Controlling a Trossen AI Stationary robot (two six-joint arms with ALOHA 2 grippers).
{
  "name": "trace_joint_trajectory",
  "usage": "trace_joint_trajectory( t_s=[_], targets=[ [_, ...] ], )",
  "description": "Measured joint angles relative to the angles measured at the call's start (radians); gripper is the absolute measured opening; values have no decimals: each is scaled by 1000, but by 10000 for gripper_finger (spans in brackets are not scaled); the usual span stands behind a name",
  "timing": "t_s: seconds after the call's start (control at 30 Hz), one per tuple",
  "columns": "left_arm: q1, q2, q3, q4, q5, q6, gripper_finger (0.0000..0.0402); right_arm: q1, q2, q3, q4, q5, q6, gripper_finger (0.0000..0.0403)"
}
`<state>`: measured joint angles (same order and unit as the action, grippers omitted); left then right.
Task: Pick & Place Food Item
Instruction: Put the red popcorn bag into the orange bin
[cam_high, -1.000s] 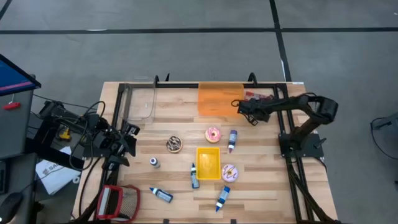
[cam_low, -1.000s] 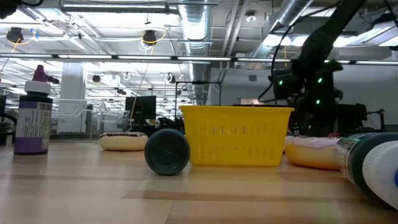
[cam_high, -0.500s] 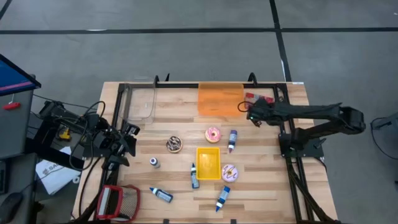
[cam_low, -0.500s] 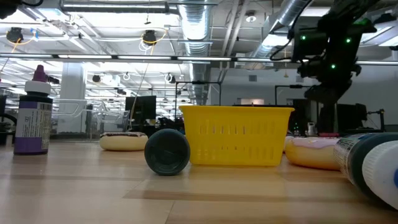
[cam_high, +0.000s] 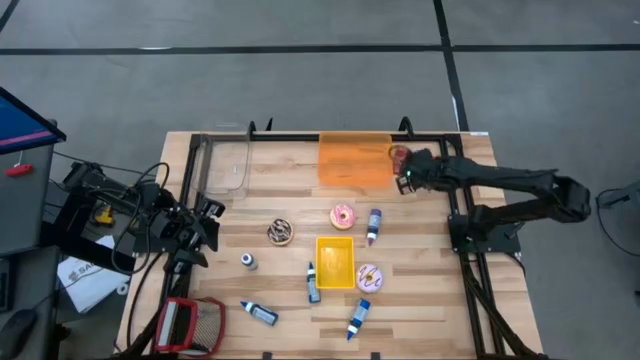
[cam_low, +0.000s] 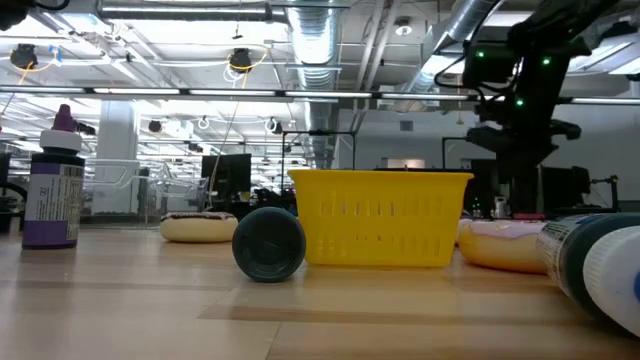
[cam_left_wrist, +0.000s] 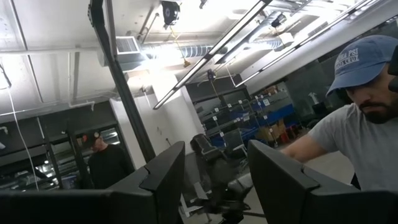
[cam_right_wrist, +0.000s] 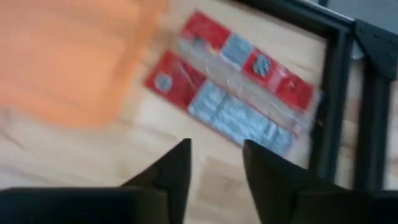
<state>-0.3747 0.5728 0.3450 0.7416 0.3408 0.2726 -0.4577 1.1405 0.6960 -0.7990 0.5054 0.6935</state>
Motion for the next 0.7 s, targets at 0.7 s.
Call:
trace_joint_trajectory(
  t_s=[0.7],
  targets=[
    [0, 32, 0, 60, 1, 1, 171, -356, 310, 1, 406, -101, -20, 102]
  ],
)
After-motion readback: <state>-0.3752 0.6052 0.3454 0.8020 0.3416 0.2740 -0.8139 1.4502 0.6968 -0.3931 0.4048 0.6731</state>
